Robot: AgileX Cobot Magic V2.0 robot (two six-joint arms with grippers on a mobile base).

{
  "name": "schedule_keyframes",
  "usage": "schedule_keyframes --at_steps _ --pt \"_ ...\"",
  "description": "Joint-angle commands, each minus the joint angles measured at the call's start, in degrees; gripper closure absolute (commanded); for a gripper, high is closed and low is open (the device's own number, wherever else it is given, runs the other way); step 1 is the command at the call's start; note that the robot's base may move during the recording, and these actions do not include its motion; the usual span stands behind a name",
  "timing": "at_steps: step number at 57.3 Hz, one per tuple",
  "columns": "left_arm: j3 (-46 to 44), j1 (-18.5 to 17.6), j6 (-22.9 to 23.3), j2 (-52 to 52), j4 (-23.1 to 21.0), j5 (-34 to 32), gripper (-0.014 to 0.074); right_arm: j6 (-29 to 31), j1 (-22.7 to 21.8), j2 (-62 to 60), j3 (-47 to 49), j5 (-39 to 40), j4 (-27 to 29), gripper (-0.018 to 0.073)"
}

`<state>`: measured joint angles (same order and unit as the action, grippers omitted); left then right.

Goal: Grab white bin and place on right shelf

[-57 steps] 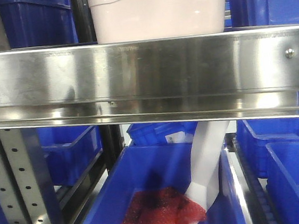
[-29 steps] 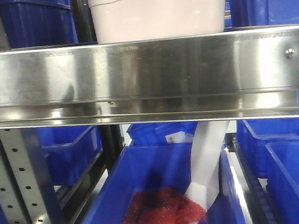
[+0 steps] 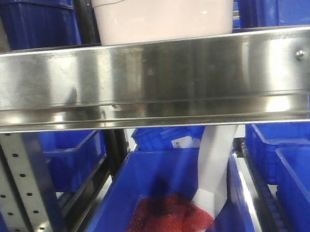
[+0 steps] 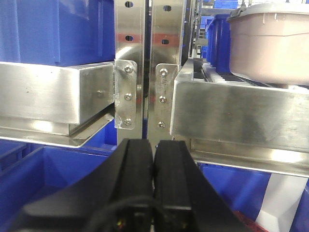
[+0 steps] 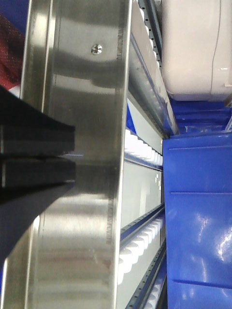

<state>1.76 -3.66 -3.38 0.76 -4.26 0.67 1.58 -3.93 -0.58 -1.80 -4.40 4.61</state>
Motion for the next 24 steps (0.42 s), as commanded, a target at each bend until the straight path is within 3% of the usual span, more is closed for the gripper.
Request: schedule_keyframes --at_steps 1,24 --pt "0.3 -0.1 0.6 0.5 -0.5 -5.5 0.0715 0.5 -0.2 -1.2 1.4 4.9 -0.6 0.0489" --pt "0.3 -0.1 0.6 0.5 -0.5 -5.5 0.0715 0.5 -0.2 -1.2 1.4 4.9 -0.6 0.0489"
